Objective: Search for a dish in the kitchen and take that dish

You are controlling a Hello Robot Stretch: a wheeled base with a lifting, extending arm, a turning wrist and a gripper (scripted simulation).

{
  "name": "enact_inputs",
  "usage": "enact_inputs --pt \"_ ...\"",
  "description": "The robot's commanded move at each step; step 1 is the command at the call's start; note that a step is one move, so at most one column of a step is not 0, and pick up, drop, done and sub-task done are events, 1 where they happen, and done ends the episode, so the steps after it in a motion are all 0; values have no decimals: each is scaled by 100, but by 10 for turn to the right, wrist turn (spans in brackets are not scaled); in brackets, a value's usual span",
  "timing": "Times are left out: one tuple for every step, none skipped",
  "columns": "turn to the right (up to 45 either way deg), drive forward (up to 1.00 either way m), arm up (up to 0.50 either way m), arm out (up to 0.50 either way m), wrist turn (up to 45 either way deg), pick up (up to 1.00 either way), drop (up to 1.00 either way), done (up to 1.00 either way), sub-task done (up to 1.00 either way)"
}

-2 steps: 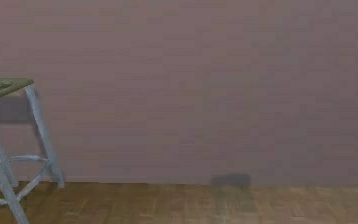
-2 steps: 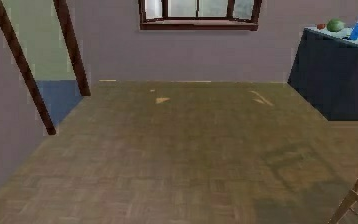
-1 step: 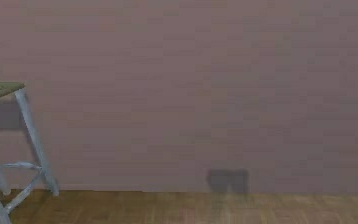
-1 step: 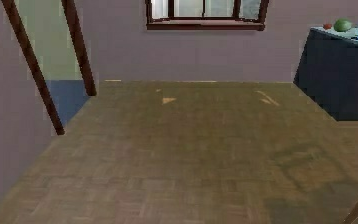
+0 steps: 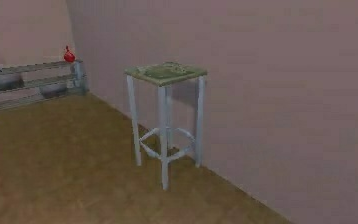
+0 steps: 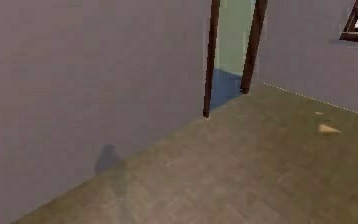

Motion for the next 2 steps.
enact_inputs --pt "-390 0 0 0 0 0 0 0 0" --pt "0 35 0 0 0 0 0 0 0"
